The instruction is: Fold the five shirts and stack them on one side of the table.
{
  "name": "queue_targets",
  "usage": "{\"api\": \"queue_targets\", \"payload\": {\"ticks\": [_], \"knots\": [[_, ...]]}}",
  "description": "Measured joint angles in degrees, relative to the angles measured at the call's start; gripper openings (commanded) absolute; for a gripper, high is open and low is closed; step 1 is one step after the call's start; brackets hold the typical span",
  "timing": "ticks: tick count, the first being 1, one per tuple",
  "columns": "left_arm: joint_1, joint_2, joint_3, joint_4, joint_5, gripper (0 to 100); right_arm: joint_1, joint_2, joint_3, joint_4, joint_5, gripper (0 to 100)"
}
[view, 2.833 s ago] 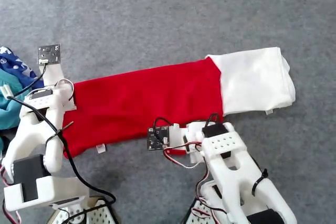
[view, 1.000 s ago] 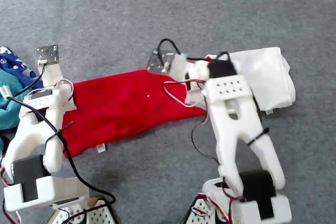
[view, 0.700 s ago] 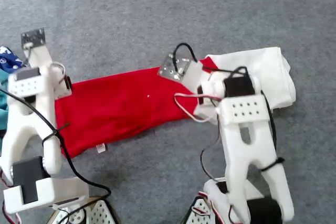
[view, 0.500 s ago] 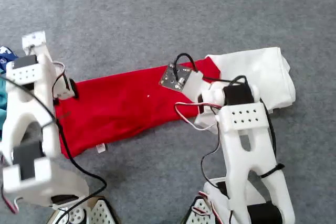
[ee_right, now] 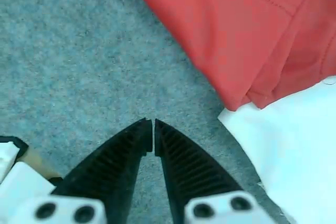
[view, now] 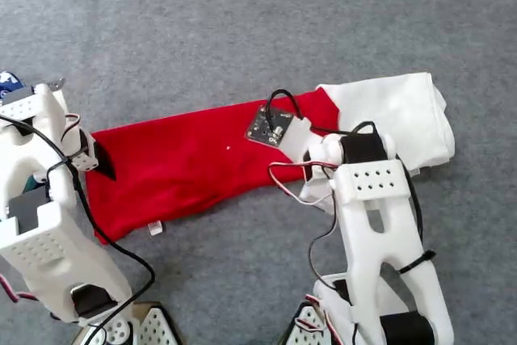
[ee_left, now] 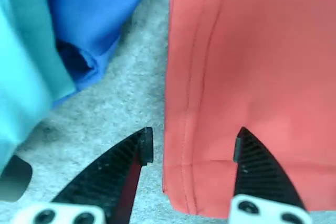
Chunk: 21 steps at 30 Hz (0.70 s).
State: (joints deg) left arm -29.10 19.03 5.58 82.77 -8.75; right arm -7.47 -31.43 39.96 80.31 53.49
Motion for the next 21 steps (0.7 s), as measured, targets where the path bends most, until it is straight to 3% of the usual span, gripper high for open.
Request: {"api": "queue_targets", "payload": {"ticks": [6,12,21], "knots": [[-0.09,3.87,3.08,-3.60,1.49,24,0.00,0.00,0.00,0.00,0.00,1.5],[0.09,6.59,2.64,-3.87,2.55,2,0.00,0.00,0.00,0.00,0.00,1.5],[0.26,6.86,1.23,-2.90,2.64,3,0.00,0.00,0.00,0.00,0.00,1.5]]}}
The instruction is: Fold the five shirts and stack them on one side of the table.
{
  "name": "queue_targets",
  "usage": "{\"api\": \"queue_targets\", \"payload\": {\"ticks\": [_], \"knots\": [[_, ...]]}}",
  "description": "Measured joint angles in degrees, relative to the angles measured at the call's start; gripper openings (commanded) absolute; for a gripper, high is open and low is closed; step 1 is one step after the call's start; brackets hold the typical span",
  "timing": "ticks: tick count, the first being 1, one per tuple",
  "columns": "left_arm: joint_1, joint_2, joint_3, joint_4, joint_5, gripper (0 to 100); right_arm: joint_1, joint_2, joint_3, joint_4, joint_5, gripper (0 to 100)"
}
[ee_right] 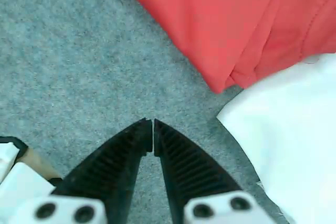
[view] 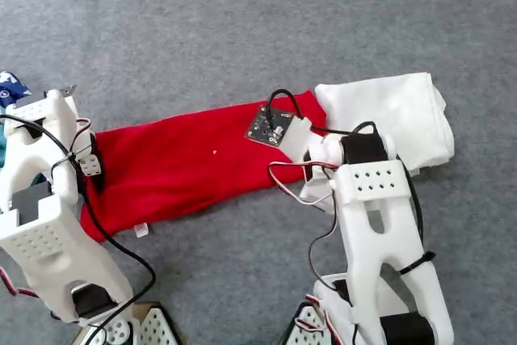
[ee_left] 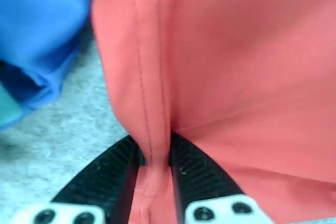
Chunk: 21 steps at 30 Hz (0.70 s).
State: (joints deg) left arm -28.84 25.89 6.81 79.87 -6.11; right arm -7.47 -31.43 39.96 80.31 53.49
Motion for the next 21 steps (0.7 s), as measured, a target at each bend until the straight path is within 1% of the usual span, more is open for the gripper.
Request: {"api": "queue_targets", "payload": {"ticks": [3,8,12,14,16,19,21], "knots": [[0.00,0.35,-3.16,3.16,0.00,3,0.00,0.00,0.00,0.00,0.00,1.5],[-0.44,0.88,-8.88,10.81,-0.09,3,0.00,0.00,0.00,0.00,0.00,1.5],[-2.46,0.88,-19.34,18.29,-3.96,3,0.00,0.00,0.26,0.00,0.00,1.5],[-3.34,0.88,-25.05,19.69,-5.71,3,0.00,0.00,1.32,0.00,0.00,1.5],[-3.52,0.70,-27.78,20.22,-7.03,3,0.00,0.00,2.02,0.00,0.00,1.5],[-2.11,-1.23,-28.04,20.40,-8.35,3,0.00,-0.35,2.64,-1.32,0.00,1.5],[0.62,-3.25,-26.46,20.40,-9.23,3,0.00,-0.53,2.81,-3.16,0.00,1.5]]}}
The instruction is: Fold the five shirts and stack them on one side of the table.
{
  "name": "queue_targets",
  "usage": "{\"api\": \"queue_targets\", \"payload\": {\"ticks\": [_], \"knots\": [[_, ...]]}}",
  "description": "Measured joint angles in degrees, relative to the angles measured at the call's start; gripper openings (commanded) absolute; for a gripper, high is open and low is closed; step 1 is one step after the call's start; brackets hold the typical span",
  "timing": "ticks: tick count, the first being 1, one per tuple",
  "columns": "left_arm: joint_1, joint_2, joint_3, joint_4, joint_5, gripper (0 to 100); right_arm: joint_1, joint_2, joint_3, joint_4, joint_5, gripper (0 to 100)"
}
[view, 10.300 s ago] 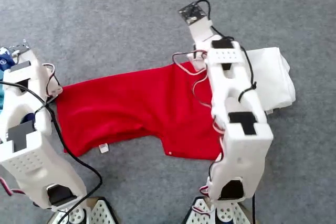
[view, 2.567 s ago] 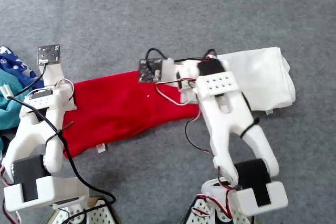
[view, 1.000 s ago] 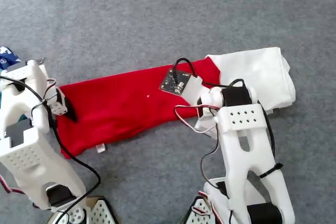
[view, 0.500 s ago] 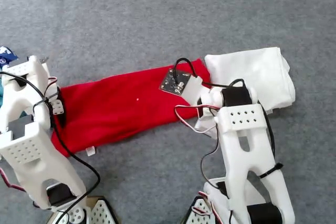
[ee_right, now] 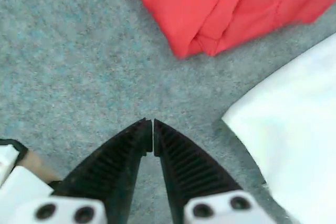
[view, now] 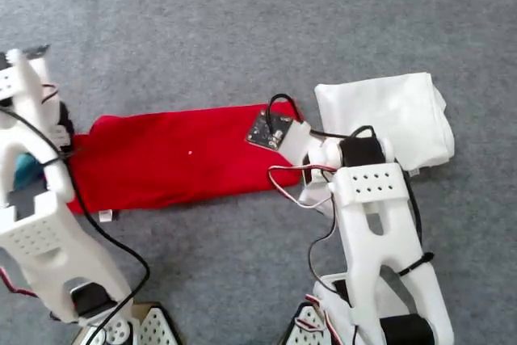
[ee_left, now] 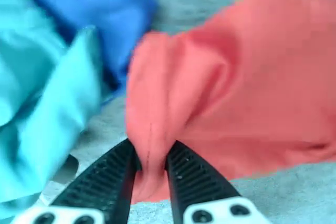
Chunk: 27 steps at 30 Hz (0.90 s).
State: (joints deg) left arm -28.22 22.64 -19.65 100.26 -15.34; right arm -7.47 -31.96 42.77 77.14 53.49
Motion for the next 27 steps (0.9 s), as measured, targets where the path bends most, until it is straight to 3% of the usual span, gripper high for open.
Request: {"api": "queue_targets", "payload": {"ticks": [6,12,17,22,27], "knots": [[12.75,-5.01,7.74,0.00,2.99,3,3.78,0.00,0.53,-13.36,-1.76,1.5],[28.31,-5.36,8.53,-2.11,12.04,3,13.19,0.88,2.46,-40.18,-13.27,1.5],[41.85,-5.36,8.79,-6.68,18.64,3,16.62,2.64,2.46,-54.42,-21.19,1.7],[51.87,-5.36,9.32,-15.21,22.51,3,18.46,4.84,2.46,-61.36,-23.03,1.6],[54.86,-5.36,9.32,-24.88,24.88,3,23.56,6.42,1.93,-61.98,-22.86,1.6]]}}
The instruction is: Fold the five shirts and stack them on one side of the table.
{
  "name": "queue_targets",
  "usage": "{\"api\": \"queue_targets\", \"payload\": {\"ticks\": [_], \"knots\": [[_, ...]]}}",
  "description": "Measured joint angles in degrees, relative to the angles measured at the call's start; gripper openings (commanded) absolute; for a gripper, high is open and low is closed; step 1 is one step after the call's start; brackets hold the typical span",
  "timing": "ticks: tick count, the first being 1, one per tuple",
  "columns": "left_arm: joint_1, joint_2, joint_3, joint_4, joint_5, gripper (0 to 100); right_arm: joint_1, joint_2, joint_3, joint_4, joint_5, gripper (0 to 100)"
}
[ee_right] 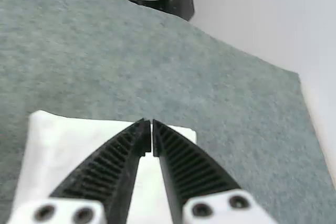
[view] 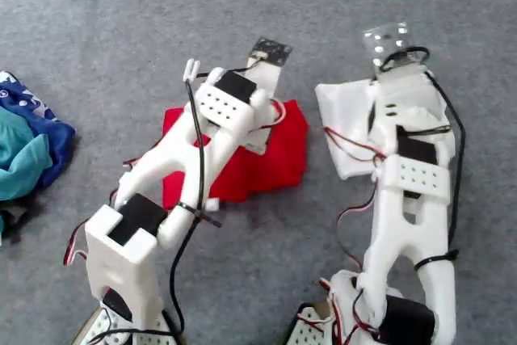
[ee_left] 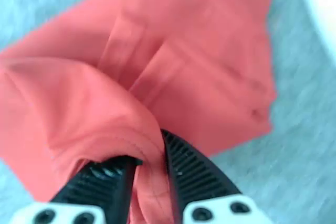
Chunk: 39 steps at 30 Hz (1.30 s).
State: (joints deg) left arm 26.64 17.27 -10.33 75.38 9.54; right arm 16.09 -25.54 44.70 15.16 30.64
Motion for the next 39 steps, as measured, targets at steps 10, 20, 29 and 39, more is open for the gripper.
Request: {"api": "queue_targets", "payload": {"ticks": [10,20,29,39], "knots": [[0.26,2.02,0.00,-12.22,5.36,3,2.02,0.44,-0.88,0.00,0.00,1.6],[0.79,3.25,0.00,-12.84,5.80,3,0.62,0.44,-0.88,0.00,0.00,1.8],[4.22,3.25,-1.32,-9.05,7.56,3,0.62,0.44,-0.88,0.00,0.00,1.8],[4.40,3.87,-2.55,-8.70,8.88,3,0.62,0.44,-0.88,0.00,0.35,1.8]]}}
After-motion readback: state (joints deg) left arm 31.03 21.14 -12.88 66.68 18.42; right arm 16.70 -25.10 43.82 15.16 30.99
